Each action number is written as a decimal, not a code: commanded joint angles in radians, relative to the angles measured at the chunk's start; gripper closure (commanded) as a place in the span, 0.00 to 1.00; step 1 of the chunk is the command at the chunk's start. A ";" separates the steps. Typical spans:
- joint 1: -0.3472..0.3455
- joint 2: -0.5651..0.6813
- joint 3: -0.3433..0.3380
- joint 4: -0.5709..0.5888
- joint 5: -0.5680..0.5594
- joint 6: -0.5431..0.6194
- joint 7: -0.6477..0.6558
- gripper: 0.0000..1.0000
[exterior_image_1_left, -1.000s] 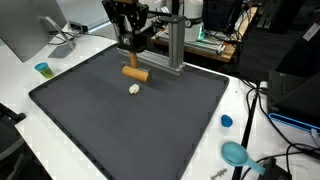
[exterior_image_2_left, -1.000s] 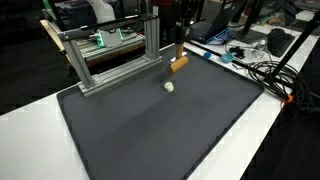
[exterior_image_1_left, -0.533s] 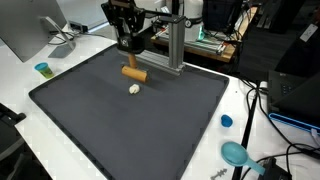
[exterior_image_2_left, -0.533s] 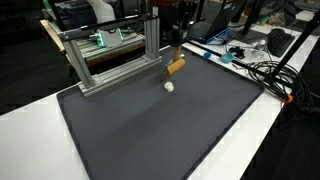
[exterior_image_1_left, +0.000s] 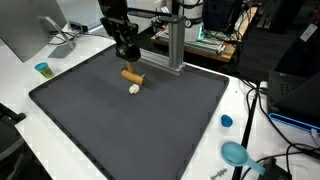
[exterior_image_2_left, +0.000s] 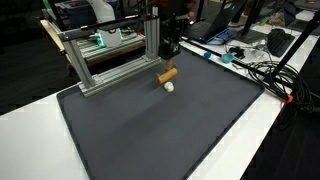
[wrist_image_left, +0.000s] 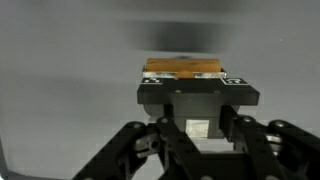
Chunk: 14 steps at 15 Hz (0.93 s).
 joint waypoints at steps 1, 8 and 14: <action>0.005 0.001 0.004 -0.004 0.022 0.048 -0.009 0.78; 0.004 -0.003 -0.002 -0.015 0.023 0.087 -0.001 0.78; 0.006 -0.131 -0.009 -0.197 -0.010 0.249 0.014 0.78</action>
